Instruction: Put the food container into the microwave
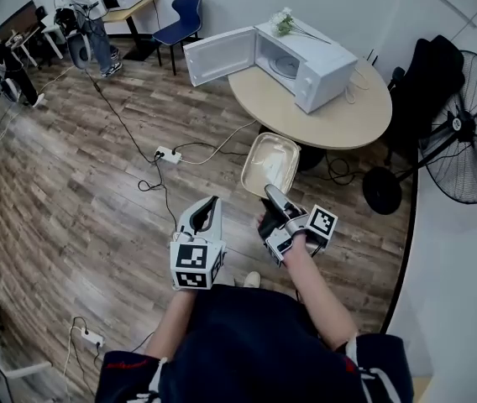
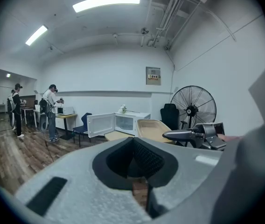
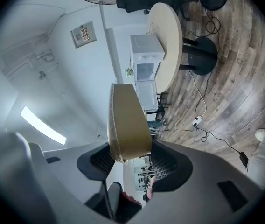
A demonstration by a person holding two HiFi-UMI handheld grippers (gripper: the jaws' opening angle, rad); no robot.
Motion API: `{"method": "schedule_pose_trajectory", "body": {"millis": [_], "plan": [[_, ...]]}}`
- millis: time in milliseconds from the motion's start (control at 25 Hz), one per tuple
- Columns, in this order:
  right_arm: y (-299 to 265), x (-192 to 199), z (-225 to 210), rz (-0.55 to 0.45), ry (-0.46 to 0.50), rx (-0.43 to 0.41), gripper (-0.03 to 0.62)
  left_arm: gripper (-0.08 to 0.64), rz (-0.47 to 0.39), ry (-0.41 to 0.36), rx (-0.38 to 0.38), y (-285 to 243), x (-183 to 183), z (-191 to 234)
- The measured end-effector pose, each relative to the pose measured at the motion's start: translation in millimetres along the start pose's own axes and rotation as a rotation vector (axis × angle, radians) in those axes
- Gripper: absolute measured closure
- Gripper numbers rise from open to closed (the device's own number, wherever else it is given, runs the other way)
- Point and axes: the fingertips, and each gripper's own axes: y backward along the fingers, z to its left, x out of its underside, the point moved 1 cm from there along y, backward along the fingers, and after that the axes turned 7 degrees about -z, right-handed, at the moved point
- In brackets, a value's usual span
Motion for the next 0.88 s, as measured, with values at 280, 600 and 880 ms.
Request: {"method": "schedule_pose_trajectory", "body": {"millis": [280, 600, 880], "plan": [[-13, -2, -3, 0.003, -0.021, 0.003, 0.364, 0.545, 0.027, 0.010, -0.010, -4, 9, 13], [-63, -7, -7, -0.008, -0.027, 0.008, 0.364, 0.545, 0.032, 0.019, -0.002, -39, 7, 55], [-129, -13, -4, -0.015, -0.035, 0.011, 0.364, 0.545, 0.025, 0.024, 0.009, -84, -3, 106]]}}
